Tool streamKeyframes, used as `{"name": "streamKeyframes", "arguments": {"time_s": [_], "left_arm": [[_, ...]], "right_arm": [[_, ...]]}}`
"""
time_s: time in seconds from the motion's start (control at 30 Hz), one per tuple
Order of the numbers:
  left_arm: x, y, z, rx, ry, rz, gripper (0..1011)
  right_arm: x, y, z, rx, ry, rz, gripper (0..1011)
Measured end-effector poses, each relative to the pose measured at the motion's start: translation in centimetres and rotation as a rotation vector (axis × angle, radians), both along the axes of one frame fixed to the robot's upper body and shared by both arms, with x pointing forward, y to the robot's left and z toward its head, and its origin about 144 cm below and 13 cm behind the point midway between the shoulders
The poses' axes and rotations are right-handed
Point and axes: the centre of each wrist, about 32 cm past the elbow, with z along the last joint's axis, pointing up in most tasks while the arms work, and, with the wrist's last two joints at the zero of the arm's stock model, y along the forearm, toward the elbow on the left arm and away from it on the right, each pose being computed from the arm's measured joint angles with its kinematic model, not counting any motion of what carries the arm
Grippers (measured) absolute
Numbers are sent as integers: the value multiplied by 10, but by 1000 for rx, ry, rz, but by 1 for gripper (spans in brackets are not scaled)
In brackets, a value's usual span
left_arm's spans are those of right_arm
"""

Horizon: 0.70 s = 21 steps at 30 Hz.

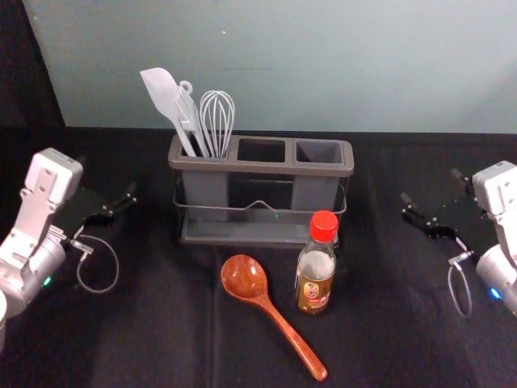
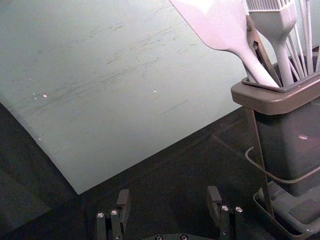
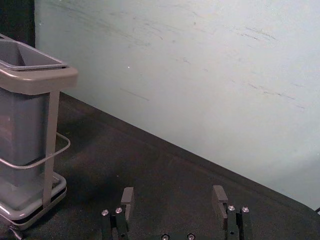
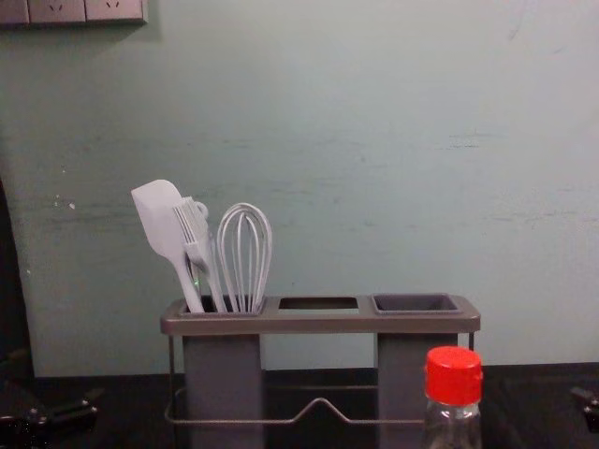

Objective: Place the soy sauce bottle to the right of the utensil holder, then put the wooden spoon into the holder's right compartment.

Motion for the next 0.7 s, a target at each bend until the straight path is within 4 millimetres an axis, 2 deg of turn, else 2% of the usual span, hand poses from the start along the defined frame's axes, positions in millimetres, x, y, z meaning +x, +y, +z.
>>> {"name": "streamKeyframes", "arguments": {"time_s": [0.7], "left_arm": [[0,0,0,0,0,0,1005]], "right_arm": [[0,0,0,0,0,0,1000]]}}
